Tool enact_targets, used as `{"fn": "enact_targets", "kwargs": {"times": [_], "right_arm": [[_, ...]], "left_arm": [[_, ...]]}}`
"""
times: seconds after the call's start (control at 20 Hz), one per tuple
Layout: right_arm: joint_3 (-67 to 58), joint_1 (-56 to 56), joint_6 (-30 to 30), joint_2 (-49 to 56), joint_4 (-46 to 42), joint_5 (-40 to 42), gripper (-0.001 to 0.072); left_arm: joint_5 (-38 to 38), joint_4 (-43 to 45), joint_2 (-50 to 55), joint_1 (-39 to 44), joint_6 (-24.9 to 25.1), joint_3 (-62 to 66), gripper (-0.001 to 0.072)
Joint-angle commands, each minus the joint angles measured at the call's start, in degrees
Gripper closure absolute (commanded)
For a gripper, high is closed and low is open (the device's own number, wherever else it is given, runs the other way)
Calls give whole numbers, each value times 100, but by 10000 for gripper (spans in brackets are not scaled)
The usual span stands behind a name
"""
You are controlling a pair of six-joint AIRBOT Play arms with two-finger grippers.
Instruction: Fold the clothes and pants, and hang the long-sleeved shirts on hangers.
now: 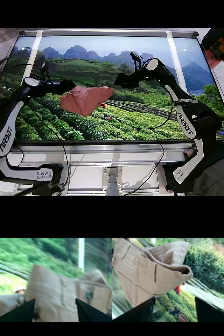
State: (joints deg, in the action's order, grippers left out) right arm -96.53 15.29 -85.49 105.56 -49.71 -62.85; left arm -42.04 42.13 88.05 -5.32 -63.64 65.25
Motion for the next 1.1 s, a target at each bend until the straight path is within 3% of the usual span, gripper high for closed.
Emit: {"fn": "enact_targets", "kwargs": {"times": [0.0, 0.25, 0.3, 0.35, 0.4, 0.45, 0.6, 1.05], "right_arm": [[-2, 11, 2, 4, 4, -70, 143], [-2, 13, -76, 4, 26, -103, 144], [-2, 13, -103, 4, 26, -127, 144], [0, 11, -105, 7, 22, -133, 145], [0, 11, -107, 9, 20, -116, 152], [0, 11, -138, 17, 20, -74, 163], [-2, 11, -387, 175, 98, -61, 163], [-2, 59, -380, 1023, 1414, 208, 165]], "left_arm": [[501, -72, 205, 0, 0, 0, 143], [503, -151, 378, 221, 2, 0, 147], [516, -243, 387, 278, 2, 0, 197], [516, -343, 380, 321, 2, 11, 328], [505, -461, 369, 334, 2, 31, 559], [474, -573, 361, 345, 4, 52, 689], [472, -623, 243, 345, 4, 83, 690], [472, -623, 2, 345, 7, 83, 690]]}}
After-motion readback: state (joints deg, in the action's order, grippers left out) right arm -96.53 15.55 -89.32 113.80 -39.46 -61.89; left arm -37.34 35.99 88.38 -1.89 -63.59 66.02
